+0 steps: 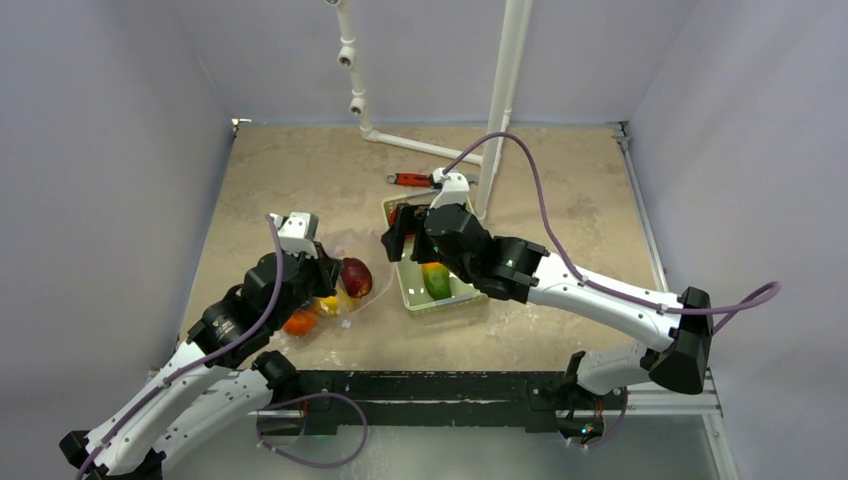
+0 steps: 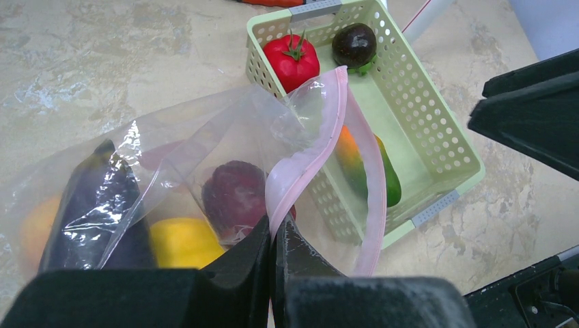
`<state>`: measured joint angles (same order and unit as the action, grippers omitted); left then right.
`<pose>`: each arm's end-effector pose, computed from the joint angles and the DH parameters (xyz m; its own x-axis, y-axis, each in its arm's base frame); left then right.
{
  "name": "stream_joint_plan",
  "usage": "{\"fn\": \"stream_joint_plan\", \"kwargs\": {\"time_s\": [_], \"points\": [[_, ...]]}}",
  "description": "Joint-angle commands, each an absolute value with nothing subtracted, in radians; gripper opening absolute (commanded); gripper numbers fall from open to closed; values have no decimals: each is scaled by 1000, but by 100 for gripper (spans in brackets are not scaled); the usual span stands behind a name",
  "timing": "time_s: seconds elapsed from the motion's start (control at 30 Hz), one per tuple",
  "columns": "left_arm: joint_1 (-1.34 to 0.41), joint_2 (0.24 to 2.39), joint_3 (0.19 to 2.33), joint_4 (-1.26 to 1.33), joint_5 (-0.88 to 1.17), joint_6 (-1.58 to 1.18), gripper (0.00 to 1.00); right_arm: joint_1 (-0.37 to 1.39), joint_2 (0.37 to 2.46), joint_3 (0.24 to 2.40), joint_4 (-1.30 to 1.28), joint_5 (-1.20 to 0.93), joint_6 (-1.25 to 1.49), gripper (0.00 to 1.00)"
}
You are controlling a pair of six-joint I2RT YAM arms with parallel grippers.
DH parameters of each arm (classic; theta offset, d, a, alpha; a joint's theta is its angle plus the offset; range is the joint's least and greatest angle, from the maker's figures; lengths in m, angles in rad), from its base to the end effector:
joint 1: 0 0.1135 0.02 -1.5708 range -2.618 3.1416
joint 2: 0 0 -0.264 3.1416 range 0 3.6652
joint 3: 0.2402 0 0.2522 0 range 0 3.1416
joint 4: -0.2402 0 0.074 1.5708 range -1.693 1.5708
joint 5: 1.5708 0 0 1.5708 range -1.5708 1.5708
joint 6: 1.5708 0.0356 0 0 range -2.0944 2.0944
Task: Place the food in the zip-top bag and seal the zipper
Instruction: Pick up the fake fruit from the bin.
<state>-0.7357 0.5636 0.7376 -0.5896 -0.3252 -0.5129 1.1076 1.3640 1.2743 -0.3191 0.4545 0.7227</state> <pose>0.1012 -0.0763 0.3125 -0.4665 -0.2049 -0.8605 0.2184 0.9160 -0.3365 0.1536 0.2725 0.3676 -0.5458 0.2372 -0.8036 -0.3504 0.8066 0.4760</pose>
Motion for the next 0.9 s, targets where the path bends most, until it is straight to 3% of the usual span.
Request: {"fn": "stream_joint_plan", "kwargs": {"time_s": [0.0,0.87], "points": [[-740,567,735,-555,-319,-515,0,1054,1331,1232,-401,511,745,89],[-741,569,736,-555,-314,-512,0,926,1606,1065,-281,448,664,88]]}}
